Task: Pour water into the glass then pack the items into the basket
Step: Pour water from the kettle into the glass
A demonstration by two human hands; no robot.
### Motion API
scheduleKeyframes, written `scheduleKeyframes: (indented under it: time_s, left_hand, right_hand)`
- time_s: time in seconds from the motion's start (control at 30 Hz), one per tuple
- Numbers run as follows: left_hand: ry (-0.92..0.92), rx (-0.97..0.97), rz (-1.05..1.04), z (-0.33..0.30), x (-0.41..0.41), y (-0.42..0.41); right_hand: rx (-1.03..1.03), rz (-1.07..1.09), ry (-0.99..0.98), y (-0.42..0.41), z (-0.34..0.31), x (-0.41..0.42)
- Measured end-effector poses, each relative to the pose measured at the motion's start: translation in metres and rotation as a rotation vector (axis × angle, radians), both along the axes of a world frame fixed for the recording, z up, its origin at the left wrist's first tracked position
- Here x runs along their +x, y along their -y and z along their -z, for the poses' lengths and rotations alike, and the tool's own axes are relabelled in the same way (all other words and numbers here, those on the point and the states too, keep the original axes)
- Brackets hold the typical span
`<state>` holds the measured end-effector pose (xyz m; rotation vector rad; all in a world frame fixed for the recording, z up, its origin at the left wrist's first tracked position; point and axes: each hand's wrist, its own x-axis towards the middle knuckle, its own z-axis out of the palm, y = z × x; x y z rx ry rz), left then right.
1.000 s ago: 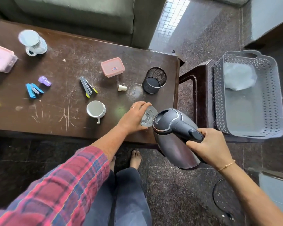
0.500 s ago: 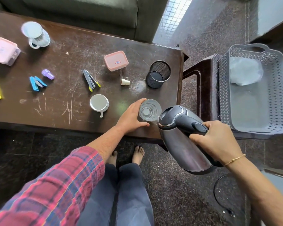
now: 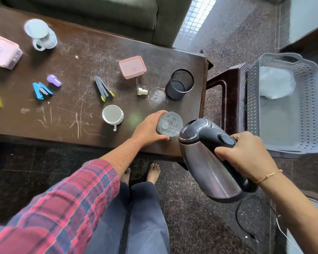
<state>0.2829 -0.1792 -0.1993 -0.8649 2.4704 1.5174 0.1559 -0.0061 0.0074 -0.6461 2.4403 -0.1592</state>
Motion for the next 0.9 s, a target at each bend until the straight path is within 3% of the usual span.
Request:
scheduleKeyframes:
  time_s: [0.9]
  left_hand:
    - [-0.004,-0.106,0.067,-0.002,0.000,0.004]
  right_hand:
    - [0.085,0.059,0.032,0.024,-0.009,0.009]
